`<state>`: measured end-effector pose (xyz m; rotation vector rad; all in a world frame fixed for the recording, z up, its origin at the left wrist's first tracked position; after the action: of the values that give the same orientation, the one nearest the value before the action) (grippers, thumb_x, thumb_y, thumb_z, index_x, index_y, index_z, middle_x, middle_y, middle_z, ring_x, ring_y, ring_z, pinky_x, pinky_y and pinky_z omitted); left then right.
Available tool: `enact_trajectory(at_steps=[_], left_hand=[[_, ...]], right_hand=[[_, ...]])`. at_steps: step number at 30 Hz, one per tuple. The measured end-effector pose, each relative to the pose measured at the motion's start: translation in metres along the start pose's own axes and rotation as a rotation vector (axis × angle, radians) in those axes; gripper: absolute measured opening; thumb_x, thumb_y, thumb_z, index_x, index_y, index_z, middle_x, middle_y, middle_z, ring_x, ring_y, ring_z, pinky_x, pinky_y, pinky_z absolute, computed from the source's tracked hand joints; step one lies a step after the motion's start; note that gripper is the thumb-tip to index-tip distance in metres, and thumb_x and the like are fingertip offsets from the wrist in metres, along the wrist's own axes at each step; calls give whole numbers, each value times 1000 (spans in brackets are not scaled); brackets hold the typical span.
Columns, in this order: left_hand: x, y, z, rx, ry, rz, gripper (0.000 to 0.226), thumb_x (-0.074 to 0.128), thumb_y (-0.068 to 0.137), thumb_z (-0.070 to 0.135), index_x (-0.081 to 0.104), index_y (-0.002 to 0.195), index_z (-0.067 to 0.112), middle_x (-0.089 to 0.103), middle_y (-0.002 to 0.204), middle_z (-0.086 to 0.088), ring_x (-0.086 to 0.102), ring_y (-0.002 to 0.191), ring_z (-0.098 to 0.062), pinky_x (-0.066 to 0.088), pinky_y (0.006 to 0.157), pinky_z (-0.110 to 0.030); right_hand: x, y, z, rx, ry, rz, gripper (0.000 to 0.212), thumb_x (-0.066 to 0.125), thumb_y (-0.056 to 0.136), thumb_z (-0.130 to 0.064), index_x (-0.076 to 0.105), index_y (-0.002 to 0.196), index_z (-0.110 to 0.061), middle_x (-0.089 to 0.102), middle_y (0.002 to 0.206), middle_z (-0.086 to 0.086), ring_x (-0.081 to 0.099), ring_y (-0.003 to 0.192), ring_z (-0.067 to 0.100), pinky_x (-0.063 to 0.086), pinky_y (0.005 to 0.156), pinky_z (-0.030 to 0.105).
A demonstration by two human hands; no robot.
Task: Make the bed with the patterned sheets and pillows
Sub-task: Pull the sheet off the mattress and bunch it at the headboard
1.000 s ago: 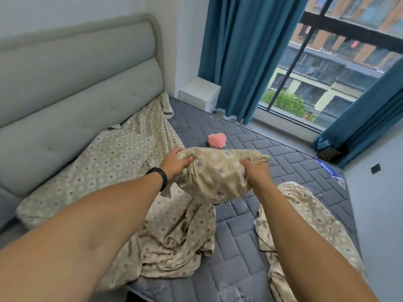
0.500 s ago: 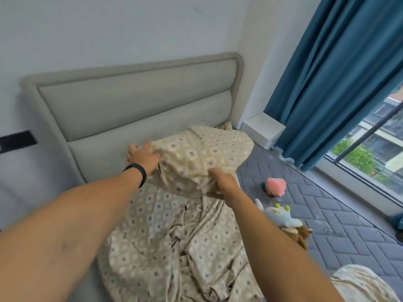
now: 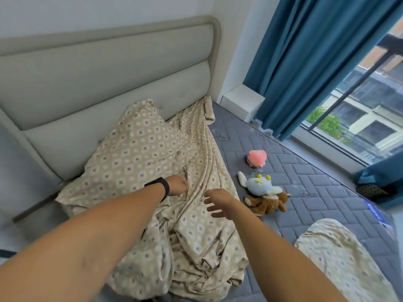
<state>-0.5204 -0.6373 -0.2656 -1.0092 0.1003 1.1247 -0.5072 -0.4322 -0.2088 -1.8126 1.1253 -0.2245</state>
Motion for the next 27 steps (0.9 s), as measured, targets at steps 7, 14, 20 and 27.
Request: enact_trajectory(at_steps=[7,14,20,27], left_hand=[[98,0,94,184,90,-145,10,47,97,24,53,91,20,44,98,-2,40,89,-19,37,80,-32],[218,-37,158,269,166,-279,10,49,98,21,48,89,16,41,92,-3,38,76,-17,33,75,-30],[337,-88,209,240,222,-333,24,48,104,16,67,110,3,64,92,-14,56,75,-27,49,64,-32],[491,-140,267,295,434,-413,29,49,100,20,69,120,13,64,132,-8,58,120,-26,46,101,-31]], right_hand=[[-54,-33,99,104,175,121,46,50,104,-36,50,143,-13,62,127,4,63,105,23,52,88,41],[-99,-79,226,142,344,255,31,51,100,-33,60,124,-14,67,113,5,59,84,21,50,73,35],[-137,-119,348,163,392,232,24,49,103,-27,61,118,-13,63,103,3,57,76,18,47,70,33],[-194,-169,512,176,432,346,17,51,97,-18,54,80,-20,58,81,5,50,59,16,39,55,25]])
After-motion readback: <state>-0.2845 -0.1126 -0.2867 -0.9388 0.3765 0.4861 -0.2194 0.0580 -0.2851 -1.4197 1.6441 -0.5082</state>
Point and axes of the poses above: each hand's wrist, its own y-axis towards the middle knuckle, its own x-axis out of the palm, z = x × y, the point moved 2 cm from there along y, towards the middle knuckle
